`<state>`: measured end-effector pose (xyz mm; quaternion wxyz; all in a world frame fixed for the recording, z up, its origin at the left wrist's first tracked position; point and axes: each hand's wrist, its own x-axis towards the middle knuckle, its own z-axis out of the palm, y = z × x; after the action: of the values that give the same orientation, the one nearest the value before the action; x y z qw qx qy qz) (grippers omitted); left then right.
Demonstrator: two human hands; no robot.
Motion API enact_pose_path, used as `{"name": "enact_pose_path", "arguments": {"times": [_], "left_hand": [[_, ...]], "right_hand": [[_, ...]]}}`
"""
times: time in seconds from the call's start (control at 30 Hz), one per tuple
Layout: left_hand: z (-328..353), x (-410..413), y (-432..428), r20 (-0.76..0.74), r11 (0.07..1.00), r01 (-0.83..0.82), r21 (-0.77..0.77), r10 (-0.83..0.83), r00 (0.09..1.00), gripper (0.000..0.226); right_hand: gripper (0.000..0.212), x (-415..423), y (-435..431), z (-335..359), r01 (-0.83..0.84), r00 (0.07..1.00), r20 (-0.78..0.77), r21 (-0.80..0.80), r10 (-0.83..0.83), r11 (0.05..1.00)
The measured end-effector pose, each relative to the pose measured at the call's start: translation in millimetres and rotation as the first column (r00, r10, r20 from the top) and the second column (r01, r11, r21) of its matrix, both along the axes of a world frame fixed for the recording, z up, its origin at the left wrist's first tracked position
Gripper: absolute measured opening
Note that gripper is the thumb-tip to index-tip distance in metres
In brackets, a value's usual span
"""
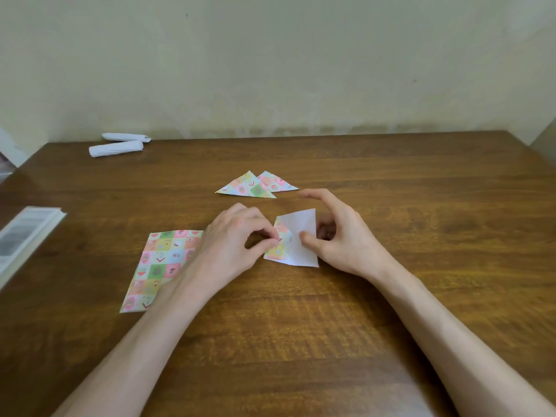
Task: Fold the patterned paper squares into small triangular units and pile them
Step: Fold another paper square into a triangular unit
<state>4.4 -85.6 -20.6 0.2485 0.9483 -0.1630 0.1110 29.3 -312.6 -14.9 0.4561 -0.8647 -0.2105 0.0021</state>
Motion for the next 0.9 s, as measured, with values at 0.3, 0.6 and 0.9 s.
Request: {"name": "enact_pose_path", "arguments": {"times": [0.3, 0.6, 0.9], "left_hand": [[-4, 2, 8, 0.017, 0.984, 0.156, 0.085, -0.158, 0.987, 0.021], [-4, 4, 9, -0.054, 0.988, 0.152, -0.020, -0.153, 0.987, 0.015], [3, -5, 8, -0.082, 0.981, 0.181, -0.067, -0.187, 0.979, 0.017]], "right_hand": [[0.037, -3, -2, 7, -0.225, 0.967, -0.098, 0.100, 0.235, 0.969], [0.012, 7, -19, -1, -0.147, 0.955, 0.208, -0.288, 0.212, 0.946], [0.015, 2, -23, 6, -0.264, 0.953, 0.080, -0.244, 0.291, 0.933]]}}
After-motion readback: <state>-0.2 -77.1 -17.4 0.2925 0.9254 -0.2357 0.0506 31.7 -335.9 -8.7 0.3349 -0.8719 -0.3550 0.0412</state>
